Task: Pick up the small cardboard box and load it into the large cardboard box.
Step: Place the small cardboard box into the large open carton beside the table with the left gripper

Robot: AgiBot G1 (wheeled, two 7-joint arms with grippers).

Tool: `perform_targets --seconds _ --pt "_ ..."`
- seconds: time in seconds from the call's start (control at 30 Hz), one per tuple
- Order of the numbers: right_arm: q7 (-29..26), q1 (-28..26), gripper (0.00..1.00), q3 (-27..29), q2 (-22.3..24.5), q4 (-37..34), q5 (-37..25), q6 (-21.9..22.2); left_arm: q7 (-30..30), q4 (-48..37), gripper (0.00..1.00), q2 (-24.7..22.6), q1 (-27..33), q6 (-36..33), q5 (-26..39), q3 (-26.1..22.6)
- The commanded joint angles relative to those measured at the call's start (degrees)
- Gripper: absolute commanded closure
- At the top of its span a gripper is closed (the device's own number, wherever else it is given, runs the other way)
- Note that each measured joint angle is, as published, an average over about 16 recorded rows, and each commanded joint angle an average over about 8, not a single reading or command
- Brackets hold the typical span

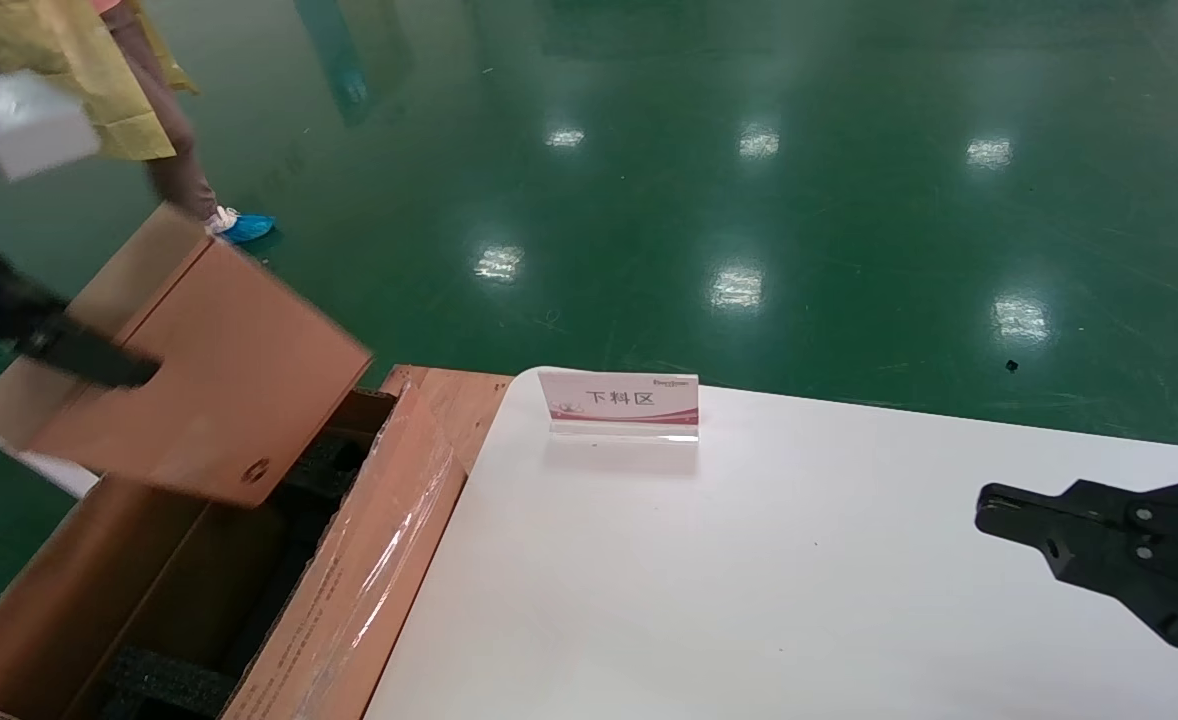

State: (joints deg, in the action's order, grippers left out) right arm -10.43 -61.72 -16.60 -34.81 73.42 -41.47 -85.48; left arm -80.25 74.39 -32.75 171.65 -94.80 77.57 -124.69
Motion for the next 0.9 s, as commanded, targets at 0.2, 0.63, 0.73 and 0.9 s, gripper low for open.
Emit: perform_targets --seconds 0.2,0.63,0.73,0.9 --pt "0.01 -0.01 0.0 -0.02 0.01 0.0 0.02 0.01 0.82 -2.58 1.0 1.01 1.02 -0.14 -0.72 -9.13" --pt "0.04 -0.02 0.0 -0.07 0.03 0.0 0.05 0.03 7.6 -9.05 1.0 7.02 -0.79 1.6 -0.31 -16.56" --pt "0.04 -0.02 0.0 -0.08 0.03 0.0 0.06 0.04 8.64 -10.66 1.0 8.1 -3.07 3.08 0.0 -16.19" --pt "0.05 -0.02 0.0 -0.1 0.04 0.0 0.07 0.04 10.23 -13.34 1.0 8.87 -6.78 5.2 0.69 -14.86"
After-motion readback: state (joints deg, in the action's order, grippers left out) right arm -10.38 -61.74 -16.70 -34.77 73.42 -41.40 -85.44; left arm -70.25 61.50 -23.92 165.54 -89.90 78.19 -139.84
